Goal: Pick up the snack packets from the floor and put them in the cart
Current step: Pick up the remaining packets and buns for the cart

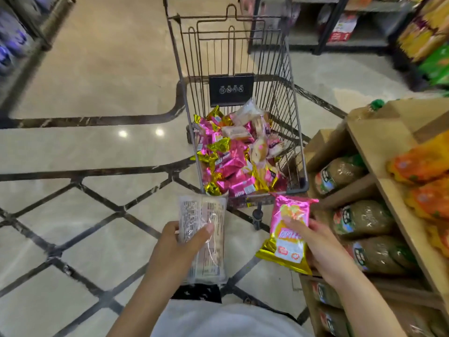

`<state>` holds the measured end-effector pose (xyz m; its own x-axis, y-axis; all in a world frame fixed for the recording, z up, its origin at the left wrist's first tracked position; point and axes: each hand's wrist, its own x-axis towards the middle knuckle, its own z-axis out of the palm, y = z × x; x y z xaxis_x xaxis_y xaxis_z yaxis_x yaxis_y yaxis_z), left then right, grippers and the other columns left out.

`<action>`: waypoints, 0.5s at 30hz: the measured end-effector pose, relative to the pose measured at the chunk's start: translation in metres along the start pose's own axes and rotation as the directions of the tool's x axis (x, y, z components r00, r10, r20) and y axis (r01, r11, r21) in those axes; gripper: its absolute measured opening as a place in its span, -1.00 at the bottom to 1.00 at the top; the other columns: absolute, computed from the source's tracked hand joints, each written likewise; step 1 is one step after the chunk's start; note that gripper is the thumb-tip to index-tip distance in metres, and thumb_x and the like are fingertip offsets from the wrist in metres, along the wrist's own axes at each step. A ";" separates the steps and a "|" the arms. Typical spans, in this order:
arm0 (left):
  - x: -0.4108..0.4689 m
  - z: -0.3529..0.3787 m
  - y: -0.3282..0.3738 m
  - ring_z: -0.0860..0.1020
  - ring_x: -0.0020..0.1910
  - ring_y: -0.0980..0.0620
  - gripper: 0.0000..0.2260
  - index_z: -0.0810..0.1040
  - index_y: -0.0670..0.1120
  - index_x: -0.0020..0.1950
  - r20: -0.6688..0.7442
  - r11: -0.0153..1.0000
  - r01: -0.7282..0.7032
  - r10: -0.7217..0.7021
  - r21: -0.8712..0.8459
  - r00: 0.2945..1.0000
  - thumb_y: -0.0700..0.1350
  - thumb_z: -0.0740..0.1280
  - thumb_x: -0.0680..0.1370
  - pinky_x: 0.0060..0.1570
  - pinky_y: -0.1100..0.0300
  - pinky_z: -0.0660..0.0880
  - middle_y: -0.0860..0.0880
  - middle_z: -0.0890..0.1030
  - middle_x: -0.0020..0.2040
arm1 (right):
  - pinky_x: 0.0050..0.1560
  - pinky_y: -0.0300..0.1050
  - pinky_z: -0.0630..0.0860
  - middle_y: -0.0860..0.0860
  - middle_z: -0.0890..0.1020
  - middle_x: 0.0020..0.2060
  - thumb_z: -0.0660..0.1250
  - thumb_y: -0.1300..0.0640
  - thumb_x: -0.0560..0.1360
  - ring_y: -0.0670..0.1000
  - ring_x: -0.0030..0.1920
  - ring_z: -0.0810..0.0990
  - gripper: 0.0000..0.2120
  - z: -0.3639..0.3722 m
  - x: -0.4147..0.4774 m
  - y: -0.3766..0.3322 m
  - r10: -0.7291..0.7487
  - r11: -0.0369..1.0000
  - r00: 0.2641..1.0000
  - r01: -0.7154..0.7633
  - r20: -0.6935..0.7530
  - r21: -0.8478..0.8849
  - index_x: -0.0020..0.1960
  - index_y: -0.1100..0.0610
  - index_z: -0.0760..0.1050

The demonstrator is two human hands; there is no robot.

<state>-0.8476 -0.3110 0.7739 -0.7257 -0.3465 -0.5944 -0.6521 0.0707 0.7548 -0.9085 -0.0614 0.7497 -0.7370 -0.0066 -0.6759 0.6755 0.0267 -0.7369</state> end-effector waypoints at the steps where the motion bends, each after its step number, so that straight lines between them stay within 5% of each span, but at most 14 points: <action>1: 0.025 -0.003 0.010 0.59 -0.12 0.18 -0.64 0.45 0.05 0.13 0.025 1.000 -0.008 0.007 0.027 1.000 0.17 0.42 0.45 -0.31 0.30 0.44 0.09 0.61 -0.01 | -0.10 0.03 0.63 0.15 0.73 -0.12 0.45 0.03 0.38 0.15 -0.13 0.72 -0.65 0.009 0.017 -0.005 0.005 1.000 1.000 -0.005 -0.015 0.007 0.08 0.20 0.59; 4: 0.104 -0.012 0.059 0.50 -0.17 0.29 -0.68 0.39 0.09 0.08 0.094 0.973 -0.096 0.077 0.209 0.993 0.17 0.42 0.47 -0.31 0.30 0.39 0.18 0.55 -0.06 | -0.25 -0.10 0.62 0.14 0.73 -0.16 0.42 0.10 0.47 0.11 -0.21 0.72 -0.80 0.041 0.068 -0.029 0.023 0.996 0.992 -0.012 -0.126 0.085 0.03 0.21 0.61; 9: 0.206 -0.015 0.149 0.37 -0.28 0.38 -0.64 0.34 0.13 0.12 0.243 0.820 -0.353 0.267 0.451 0.932 0.18 0.42 0.46 -0.37 0.40 0.26 0.29 0.43 -0.19 | 0.00 0.07 0.63 0.13 0.73 -0.16 0.46 0.09 0.47 0.12 -0.16 0.71 -0.75 0.094 0.145 -0.064 0.158 0.975 0.942 -0.101 -0.297 0.198 0.04 0.24 0.62; 11: 0.242 -0.008 0.179 0.42 -0.26 0.28 -0.65 0.34 0.10 0.12 0.314 0.786 -0.400 0.275 0.471 0.909 0.15 0.42 0.48 -0.37 0.39 0.27 0.26 0.45 -0.17 | 0.10 0.16 0.60 0.12 0.73 -0.14 0.48 0.06 0.45 0.15 -0.10 0.70 -0.73 0.108 0.164 -0.075 0.206 0.965 0.917 -0.133 -0.341 0.225 0.05 0.23 0.63; 15: 0.293 0.024 0.222 0.51 -0.14 0.06 -0.64 0.42 0.03 0.10 0.437 0.729 -0.460 0.243 0.507 0.866 0.16 0.45 0.45 -0.27 0.19 0.37 0.17 0.51 -0.16 | 0.00 0.08 0.56 0.09 0.71 -0.16 0.48 0.08 0.46 0.12 -0.14 0.66 -0.84 0.116 0.183 -0.092 0.222 0.950 0.879 -0.098 -0.423 0.296 -0.05 0.16 0.61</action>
<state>-1.2103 -0.3744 0.7602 -0.8828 0.1258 -0.4526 -0.2525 0.6854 0.6830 -1.1029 -0.1808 0.6920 -0.5072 0.4226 -0.7511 0.7208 -0.2698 -0.6385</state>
